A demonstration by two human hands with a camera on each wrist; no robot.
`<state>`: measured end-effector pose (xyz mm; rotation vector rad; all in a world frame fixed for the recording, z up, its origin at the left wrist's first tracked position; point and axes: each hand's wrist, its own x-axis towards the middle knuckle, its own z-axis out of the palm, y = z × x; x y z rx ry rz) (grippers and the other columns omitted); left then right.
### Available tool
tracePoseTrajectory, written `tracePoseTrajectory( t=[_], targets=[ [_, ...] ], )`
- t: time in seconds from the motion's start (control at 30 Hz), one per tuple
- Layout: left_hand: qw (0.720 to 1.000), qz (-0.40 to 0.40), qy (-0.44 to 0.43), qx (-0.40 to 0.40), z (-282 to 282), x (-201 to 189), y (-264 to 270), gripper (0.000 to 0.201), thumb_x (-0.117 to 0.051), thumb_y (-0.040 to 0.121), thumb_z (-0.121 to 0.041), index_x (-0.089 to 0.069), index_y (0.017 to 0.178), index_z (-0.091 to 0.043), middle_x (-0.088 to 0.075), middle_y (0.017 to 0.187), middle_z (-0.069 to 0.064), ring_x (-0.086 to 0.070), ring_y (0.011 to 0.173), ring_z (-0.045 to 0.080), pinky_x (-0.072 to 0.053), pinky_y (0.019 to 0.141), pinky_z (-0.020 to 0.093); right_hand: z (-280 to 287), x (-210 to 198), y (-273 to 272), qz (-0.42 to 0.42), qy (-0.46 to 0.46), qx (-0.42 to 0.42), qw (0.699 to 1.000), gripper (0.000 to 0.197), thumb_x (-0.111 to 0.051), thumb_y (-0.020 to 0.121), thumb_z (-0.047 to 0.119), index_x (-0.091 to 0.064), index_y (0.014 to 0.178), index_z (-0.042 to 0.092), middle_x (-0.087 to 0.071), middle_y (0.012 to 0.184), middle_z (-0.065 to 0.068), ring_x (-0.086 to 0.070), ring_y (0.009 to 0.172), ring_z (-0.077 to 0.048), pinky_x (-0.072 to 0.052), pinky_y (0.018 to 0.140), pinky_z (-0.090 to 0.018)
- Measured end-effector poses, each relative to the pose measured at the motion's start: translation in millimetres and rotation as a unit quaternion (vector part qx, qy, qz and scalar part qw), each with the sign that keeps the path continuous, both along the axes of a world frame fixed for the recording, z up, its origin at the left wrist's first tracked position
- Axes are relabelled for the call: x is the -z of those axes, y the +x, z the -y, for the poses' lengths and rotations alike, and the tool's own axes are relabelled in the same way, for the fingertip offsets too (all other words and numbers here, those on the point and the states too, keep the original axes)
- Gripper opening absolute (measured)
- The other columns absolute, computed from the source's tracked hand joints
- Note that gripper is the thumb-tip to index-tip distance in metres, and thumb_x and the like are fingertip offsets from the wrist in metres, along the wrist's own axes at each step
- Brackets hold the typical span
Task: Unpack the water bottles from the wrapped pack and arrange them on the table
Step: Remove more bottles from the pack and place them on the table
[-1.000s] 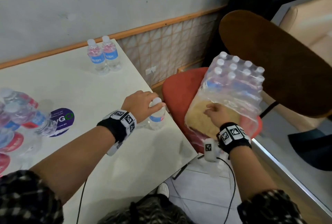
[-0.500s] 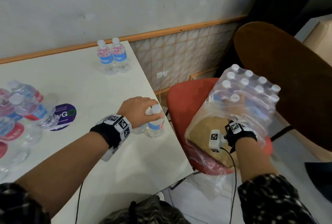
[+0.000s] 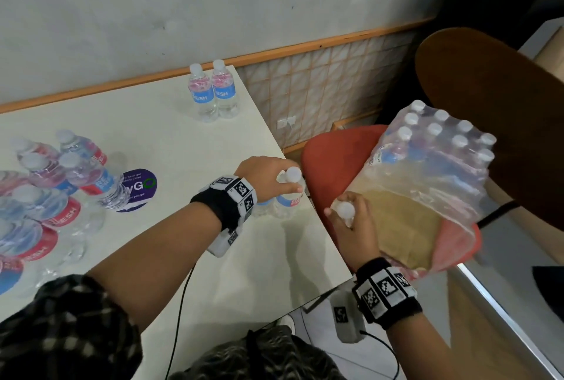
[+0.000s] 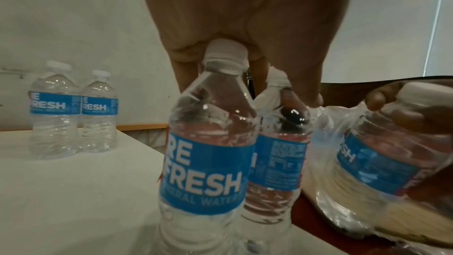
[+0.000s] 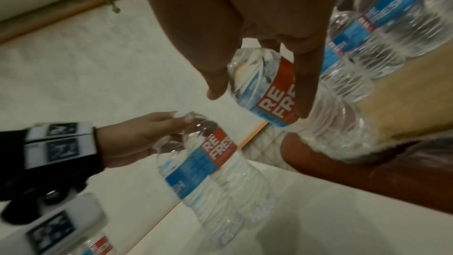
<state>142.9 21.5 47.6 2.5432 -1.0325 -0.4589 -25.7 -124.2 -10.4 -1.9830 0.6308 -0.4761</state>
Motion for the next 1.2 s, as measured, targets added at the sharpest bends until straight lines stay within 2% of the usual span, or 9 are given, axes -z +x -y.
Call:
tracePoseTrajectory(
  t=[0.1,0.2,0.33,0.47,0.6,0.73,0.93,1.03,1.2],
  targets=[
    [1.0,-0.008,-0.003,0.027,-1,-2,2,0.052,-0.058,0.084,-0.056,-0.047,0.133,-0.041,-0.058,0.132,-0.007,-0.054,0.12,0.019,-0.041,0.096,0.031,-14,-10,-3,0.004,-0.03,-0.014,0.999,0.037,-0.073,0.08,0.025,-0.046,0.092,0.048,-0.05,0.11,0.006,-0.052,0.106,-0.02,-0.047,0.087,-0.028],
    [0.998,-0.006,-0.021,0.054,-1,-1,1,0.049,-0.056,0.089,-0.049,-0.045,0.135,-0.04,-0.052,0.138,-0.01,-0.052,0.123,0.018,-0.04,0.098,0.032,-24,-30,-3,0.017,0.04,-0.057,0.997,0.029,-0.075,0.077,0.028,-0.053,0.09,0.042,-0.059,0.101,0.013,-0.057,0.096,-0.013,-0.047,0.081,-0.019],
    [0.998,-0.023,-0.028,0.055,-2,0,4,0.037,-0.054,0.089,-0.046,-0.05,0.126,-0.041,-0.061,0.125,-0.009,-0.058,0.112,0.02,-0.045,0.092,0.032,-53,-33,13,-0.054,0.083,-0.195,0.976,0.031,-0.073,0.072,0.042,-0.057,0.097,0.034,-0.061,0.099,0.016,-0.056,0.085,-0.012,-0.052,0.08,-0.042],
    [0.996,-0.038,-0.02,0.072,-1,-2,3,0.031,-0.056,0.087,-0.042,-0.054,0.117,-0.037,-0.066,0.11,-0.005,-0.06,0.101,0.021,-0.044,0.085,0.029,-85,-29,39,-0.099,0.039,-0.257,0.96,0.042,-0.073,0.08,0.027,-0.057,0.118,0.022,-0.058,0.119,0.006,-0.05,0.108,-0.007,-0.035,0.093,-0.022],
    [0.996,-0.009,-0.02,0.085,-1,-1,2,0.027,-0.055,0.087,-0.041,-0.055,0.113,-0.033,-0.065,0.106,-0.002,-0.053,0.108,0.022,-0.046,0.086,0.036,-91,-31,59,-0.131,0.017,-0.277,0.952,0.054,-0.072,0.081,0.028,-0.051,0.129,0.012,-0.059,0.127,-0.004,-0.052,0.118,-0.016,-0.041,0.1,-0.028],
    [0.996,0.035,-0.051,0.057,0,9,0,0.027,-0.052,0.088,-0.045,-0.052,0.114,-0.037,-0.062,0.113,-0.013,-0.047,0.115,0.017,-0.044,0.087,0.034,-73,-45,43,-0.175,0.001,-0.308,0.935,0.066,-0.074,0.08,0.033,-0.043,0.137,0.02,-0.05,0.134,0.007,-0.046,0.118,-0.007,-0.041,0.099,-0.027],
    [0.996,0.044,-0.07,0.041,1,11,-1,0.025,-0.049,0.09,-0.049,-0.054,0.11,-0.034,-0.062,0.105,-0.013,-0.05,0.108,0.018,-0.046,0.083,0.036,62,-56,12,-0.35,0.016,-0.163,0.922,0.012,-0.062,0.088,0.021,-0.069,0.098,0.019,-0.069,0.102,-0.001,-0.065,0.099,-0.022,-0.052,0.093,-0.039],
    [0.997,0.04,-0.062,0.032,2,10,-1,0.031,-0.049,0.091,-0.05,-0.053,0.117,-0.035,-0.062,0.114,-0.012,-0.049,0.113,0.018,-0.046,0.089,0.037,116,-46,23,-0.471,-0.065,-0.109,0.873,0.037,-0.048,0.097,0.024,-0.052,0.131,0.011,-0.046,0.142,-0.015,-0.043,0.131,-0.03,-0.034,0.111,-0.039],
    [0.998,0.029,-0.05,0.018,4,6,-1,0.037,-0.049,0.092,-0.049,-0.051,0.126,-0.035,-0.061,0.121,-0.008,-0.047,0.118,0.018,-0.042,0.093,0.033,155,-45,40,-0.424,-0.179,-0.007,0.888,0.045,-0.05,0.096,0.016,-0.04,0.137,0.002,-0.046,0.138,-0.021,-0.045,0.128,-0.036,-0.039,0.101,-0.04]
  ],
)
